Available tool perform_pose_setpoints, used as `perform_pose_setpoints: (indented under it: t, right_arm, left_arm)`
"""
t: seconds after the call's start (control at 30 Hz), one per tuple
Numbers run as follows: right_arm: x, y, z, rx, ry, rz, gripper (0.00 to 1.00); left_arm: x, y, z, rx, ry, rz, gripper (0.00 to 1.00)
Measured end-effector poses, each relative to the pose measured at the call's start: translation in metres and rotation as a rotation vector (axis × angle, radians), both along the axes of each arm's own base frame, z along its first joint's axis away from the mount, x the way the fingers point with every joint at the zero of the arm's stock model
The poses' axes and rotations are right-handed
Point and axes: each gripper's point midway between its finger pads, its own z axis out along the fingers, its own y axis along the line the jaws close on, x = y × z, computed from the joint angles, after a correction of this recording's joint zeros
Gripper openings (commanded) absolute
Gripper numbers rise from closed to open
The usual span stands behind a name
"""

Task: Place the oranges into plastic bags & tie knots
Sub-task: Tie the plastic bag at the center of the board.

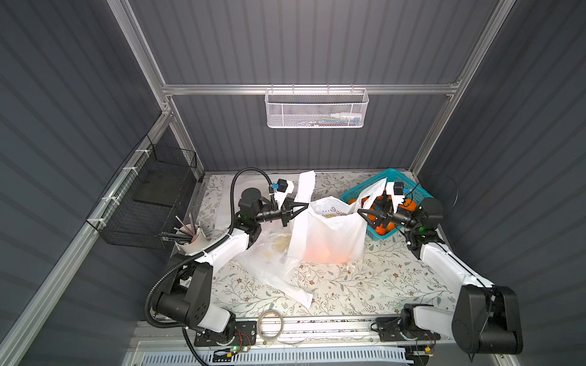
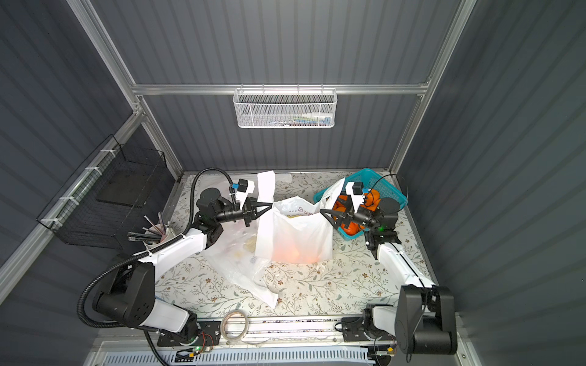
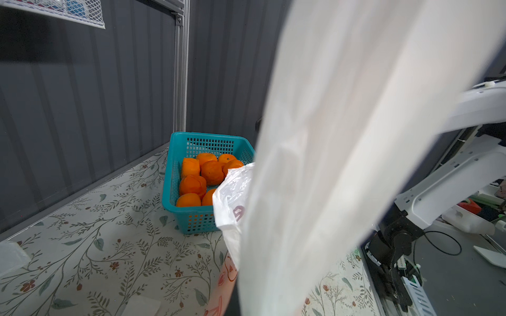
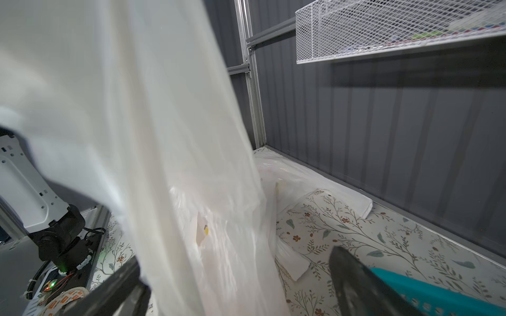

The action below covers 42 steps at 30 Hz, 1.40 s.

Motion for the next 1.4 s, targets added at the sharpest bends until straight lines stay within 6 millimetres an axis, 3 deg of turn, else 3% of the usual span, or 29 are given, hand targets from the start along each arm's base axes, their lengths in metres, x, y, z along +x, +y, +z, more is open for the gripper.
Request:
perform_pose_setpoints:
  t: [0.13, 0.33, 0.5, 0.73, 0.97, 1.17, 1.4]
  right_arm:
    - [0.000, 0.014, 0.004, -0.002, -0.021, 0.053, 0.82]
    - [-0.001, 0.030, 0.015, -0.005, -0.060, 0.093, 0.46]
    - [-0.002, 0.041, 0.010, -0.050, -0.057, 0.055, 0.30]
    - [-0.002, 0.045, 0.006, -0.185, -0.079, -0.070, 0.17]
    - [-0.006, 0.056, -0.016, -0.378, -0.092, -0.146, 0.21]
    - [-0.012, 0.059, -0.022, -0.415, -0.094, -0.134, 0.51]
    - [-0.030, 0.039, 0.018, -0.311, -0.178, -0.116, 0.88]
  left_arm:
    - [0.000, 0.000, 0.001, 0.002, 0.000, -0.001, 0.00]
    - [0.001, 0.000, -0.004, 0.027, 0.004, 0.004, 0.00]
    - [0.004, 0.003, -0.007, 0.089, 0.004, 0.037, 0.00]
    - [0.010, 0.012, -0.001, 0.215, -0.031, 0.109, 0.00]
    - [0.014, 0.017, -0.012, 0.347, 0.017, 0.131, 0.00]
    - [0.011, 0.008, -0.021, 0.403, 0.040, 0.095, 0.00]
    - [0.011, 0.007, -0.021, 0.404, 0.030, 0.095, 0.00]
